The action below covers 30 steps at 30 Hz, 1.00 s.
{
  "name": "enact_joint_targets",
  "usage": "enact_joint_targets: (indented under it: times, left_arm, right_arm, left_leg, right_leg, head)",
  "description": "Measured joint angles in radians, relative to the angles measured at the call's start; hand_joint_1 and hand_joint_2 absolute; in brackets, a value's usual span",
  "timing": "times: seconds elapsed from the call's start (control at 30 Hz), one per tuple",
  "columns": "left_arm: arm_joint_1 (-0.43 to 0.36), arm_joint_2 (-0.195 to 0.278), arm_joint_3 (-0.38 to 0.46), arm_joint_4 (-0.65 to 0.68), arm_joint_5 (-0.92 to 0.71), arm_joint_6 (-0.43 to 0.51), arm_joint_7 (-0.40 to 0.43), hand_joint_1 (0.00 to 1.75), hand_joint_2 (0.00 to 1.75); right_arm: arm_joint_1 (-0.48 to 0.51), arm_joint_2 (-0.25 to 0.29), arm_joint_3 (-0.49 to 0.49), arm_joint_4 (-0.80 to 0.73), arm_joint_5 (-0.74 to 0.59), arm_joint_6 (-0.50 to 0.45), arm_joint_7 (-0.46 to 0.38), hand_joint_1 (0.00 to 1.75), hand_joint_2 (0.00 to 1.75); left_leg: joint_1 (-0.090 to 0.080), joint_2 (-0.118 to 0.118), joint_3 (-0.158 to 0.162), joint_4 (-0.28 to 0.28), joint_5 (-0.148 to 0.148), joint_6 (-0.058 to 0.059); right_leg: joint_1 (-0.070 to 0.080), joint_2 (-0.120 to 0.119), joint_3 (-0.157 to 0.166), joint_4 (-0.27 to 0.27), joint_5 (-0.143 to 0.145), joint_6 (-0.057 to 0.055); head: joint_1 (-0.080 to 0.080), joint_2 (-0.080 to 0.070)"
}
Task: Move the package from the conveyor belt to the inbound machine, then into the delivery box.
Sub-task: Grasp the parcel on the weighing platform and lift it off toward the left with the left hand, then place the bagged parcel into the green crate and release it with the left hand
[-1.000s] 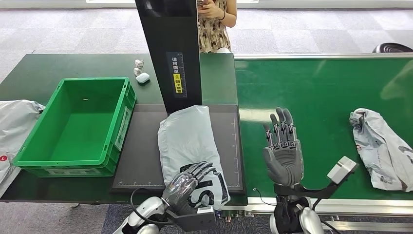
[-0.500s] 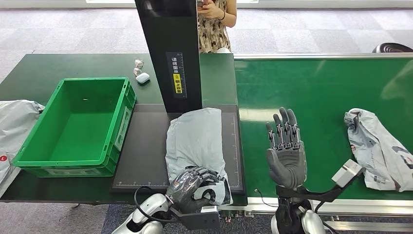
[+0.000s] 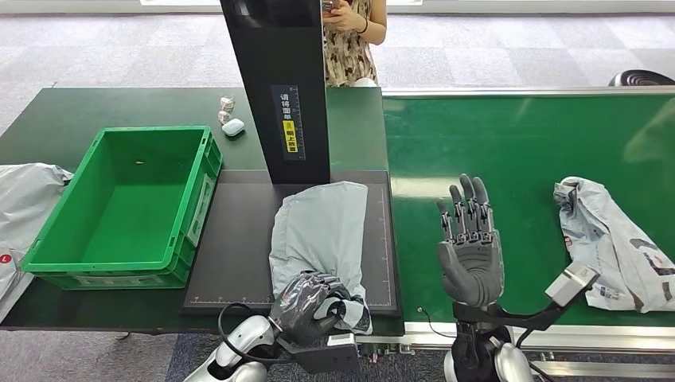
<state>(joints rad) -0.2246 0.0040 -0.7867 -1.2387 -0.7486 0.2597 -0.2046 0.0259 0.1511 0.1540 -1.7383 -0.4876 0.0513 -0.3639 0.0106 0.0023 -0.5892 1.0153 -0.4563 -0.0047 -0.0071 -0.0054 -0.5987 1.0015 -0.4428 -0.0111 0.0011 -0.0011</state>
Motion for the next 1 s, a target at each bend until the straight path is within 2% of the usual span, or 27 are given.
enact_joint_targets:
  times: [0.17, 0.4, 0.83, 0.9, 1.0]
  left_arm:
    - [0.018, 0.012, 0.060, -0.102, 0.017, 0.123, -0.025, 1.75, 1.75]
    - [0.036, 0.027, 0.111, -0.191, 0.024, 0.129, -0.028, 1.75, 1.75]
    - [0.047, 0.032, 0.124, -0.216, 0.023, 0.131, -0.029, 1.75, 1.75]
    - [0.050, 0.032, 0.128, -0.220, 0.023, 0.157, -0.041, 1.75, 1.75]
    - [0.066, 0.033, 0.158, -0.264, 0.027, 0.250, -0.073, 1.75, 1.75]
  right_arm:
    - [0.018, 0.000, -0.002, -0.011, 0.003, -0.007, 0.000, 0.00, 1.75]
    - [0.029, 0.000, -0.004, -0.017, 0.006, -0.007, -0.003, 0.00, 1.75]
    - [0.031, 0.000, -0.006, -0.022, 0.006, -0.007, -0.003, 0.00, 1.75]
    - [0.031, 0.000, -0.006, -0.022, 0.006, -0.007, -0.003, 0.00, 1.75]
    - [0.032, 0.000, -0.007, -0.022, 0.006, -0.006, -0.003, 0.00, 1.75]
  left_leg:
    - [0.000, 0.000, 0.000, 0.000, 0.000, 0.000]
    - [0.000, 0.000, 0.000, 0.000, 0.000, 0.000]
    - [0.000, 0.000, 0.000, 0.000, 0.000, 0.000]
    - [0.000, 0.000, 0.000, 0.000, 0.000, 0.000]
    - [0.000, 0.000, -0.001, 0.000, 0.000, 0.000]
  right_leg:
    - [0.000, 0.000, 0.000, 0.000, 0.000, 0.000]
    - [0.000, 0.000, 0.000, 0.000, 0.000, 0.000]
    - [0.000, 0.000, 0.000, 0.000, 0.000, 0.000]
    - [0.000, 0.000, 0.000, 0.000, 0.000, 0.000]
    - [0.000, 0.000, 0.000, 0.000, 0.000, 0.000]
  head:
    - [0.000, 0.000]
    - [0.000, 0.000]
    - [0.000, 0.000]
    - [0.000, 0.000]
    - [0.000, 0.000]
